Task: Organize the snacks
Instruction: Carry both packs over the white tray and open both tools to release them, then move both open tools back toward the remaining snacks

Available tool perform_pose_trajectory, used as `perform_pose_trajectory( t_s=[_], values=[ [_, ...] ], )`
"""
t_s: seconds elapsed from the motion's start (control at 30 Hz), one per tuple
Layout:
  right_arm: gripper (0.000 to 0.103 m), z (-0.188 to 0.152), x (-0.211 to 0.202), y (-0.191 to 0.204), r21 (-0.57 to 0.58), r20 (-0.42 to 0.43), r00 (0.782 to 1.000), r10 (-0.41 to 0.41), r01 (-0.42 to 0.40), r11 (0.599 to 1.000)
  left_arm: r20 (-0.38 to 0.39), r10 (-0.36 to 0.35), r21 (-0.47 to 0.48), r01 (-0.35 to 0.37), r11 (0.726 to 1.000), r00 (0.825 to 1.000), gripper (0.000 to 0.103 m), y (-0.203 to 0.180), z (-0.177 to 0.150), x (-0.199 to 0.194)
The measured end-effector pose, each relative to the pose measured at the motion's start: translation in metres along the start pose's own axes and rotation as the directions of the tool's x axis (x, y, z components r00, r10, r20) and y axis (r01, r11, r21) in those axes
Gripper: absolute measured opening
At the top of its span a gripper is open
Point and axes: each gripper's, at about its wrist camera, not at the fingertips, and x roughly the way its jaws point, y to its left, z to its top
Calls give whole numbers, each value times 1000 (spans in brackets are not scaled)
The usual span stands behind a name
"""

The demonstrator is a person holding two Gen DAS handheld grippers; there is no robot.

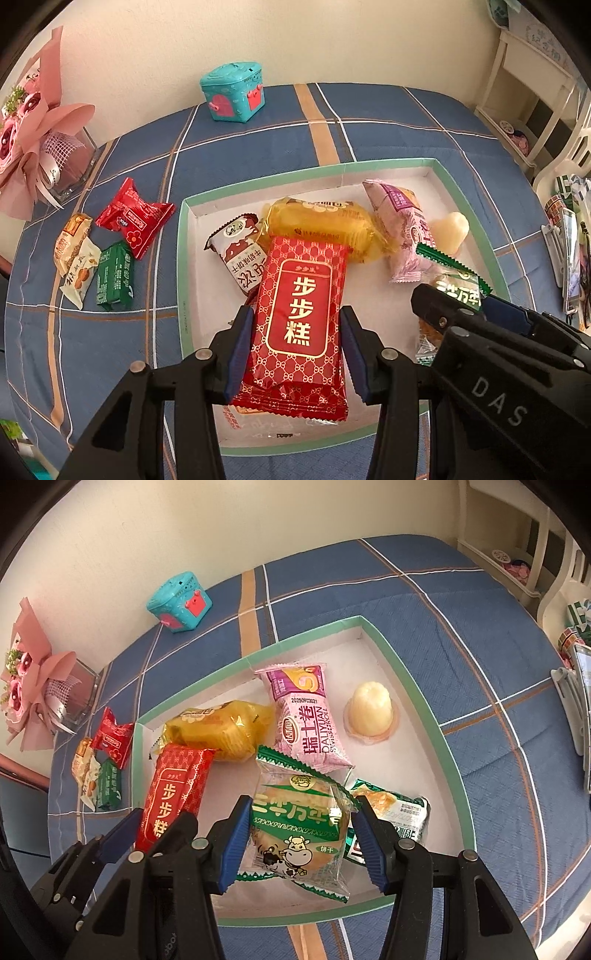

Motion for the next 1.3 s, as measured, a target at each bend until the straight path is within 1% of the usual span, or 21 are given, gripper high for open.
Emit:
perform_pose_trajectory(
  t_s=[0.17, 0.37, 0.53, 0.7, 0.83, 0.93, 1.0, 1.17, 1.3],
  values=[
    [59, 1, -2, 1, 12, 5, 1000, 3, -3, 1000, 0, -9, -2, 9, 1000, 1000, 55, 2, 1, -4],
    [59, 2, -10, 5, 7, 17, 1000, 5, -5, 1000, 9, -26, -3, 26, 1000, 1000, 55, 5, 1, -13],
    [59, 2, -17, 13, -4, 34, 999, 9, -9, 1000, 21, -20, -16, 20, 1000, 1000, 55, 12, 1, -19],
    [60, 1, -20, 22, -16, 39, 999, 12, -11, 1000, 10, -21, -71, 22, 997, 1000, 56, 31, 1, -18],
    [60, 0, -20, 30, -26, 45, 999, 12, -11, 1000, 1, -17, -140, 17, 990, 1000, 56, 55, 1, -16],
    [60, -3, -15, 39, -63, 31, 999, -17, 19, 998, 10, -42, -224, 43, 974, 999, 56, 80, 1, -17],
    [60, -5, -10, 43, -76, 21, 999, -29, 31, 997, 13, -39, -275, 41, 961, 999, 56, 97, 0, -18],
    [60, -8, -6, 57, -113, 17, 999, -47, 48, 992, 0, -8, -371, 7, 928, 1000, 56, 138, -3, -14],
    [60, -13, -5, 74, -155, 22, 998, -51, 54, 986, -10, 24, -429, -26, 903, 1000, 57, 165, -7, -14]
  ],
)
